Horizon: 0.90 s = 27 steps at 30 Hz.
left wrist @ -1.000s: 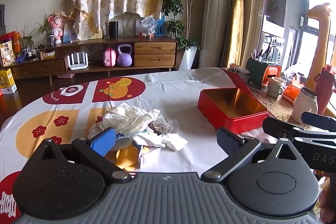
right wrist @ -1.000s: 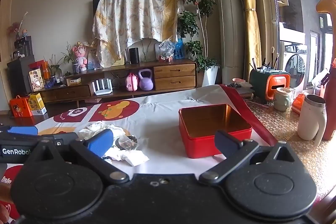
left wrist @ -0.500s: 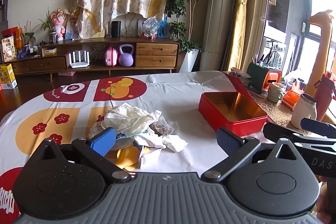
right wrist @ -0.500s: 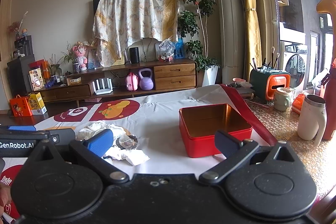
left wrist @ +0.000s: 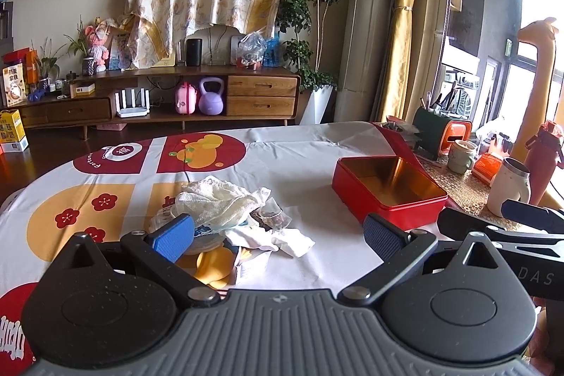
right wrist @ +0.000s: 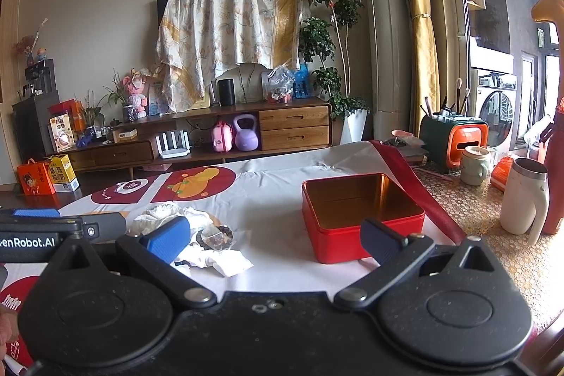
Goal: Organize soft objects
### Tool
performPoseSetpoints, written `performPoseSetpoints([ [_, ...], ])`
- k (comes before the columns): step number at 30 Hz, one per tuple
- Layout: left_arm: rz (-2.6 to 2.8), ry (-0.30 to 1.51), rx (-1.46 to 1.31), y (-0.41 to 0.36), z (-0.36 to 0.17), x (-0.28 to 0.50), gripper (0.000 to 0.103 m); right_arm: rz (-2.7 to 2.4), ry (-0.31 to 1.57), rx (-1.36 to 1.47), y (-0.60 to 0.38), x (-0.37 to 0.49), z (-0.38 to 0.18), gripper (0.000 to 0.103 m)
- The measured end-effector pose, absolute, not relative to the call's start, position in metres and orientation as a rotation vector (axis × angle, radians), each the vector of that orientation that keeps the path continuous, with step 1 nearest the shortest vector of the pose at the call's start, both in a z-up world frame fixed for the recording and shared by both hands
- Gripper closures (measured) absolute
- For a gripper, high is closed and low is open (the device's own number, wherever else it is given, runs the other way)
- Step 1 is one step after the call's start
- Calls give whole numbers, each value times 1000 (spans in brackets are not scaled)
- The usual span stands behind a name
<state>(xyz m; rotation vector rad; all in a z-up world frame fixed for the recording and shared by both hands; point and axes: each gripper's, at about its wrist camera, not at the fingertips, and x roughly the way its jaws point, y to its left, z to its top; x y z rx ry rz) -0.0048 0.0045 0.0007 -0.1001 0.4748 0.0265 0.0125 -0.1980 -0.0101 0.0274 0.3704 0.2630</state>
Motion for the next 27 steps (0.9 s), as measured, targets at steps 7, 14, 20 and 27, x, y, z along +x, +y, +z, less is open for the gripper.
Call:
performPoseSetpoints([
  [7,26,476,-107,5,1,-5,0,263,371,27,-197,13,-10,0],
  [14,27,469,-118,5,3,-6,0,264,372,26,-197,14,-12,0],
  [20,34,485,-108,6,-2,-2,0,267,383,26,-197,14,-16,0],
  [27,27,486,-126,10,-5,0,0,267,394,25,-197,19,-18,0],
])
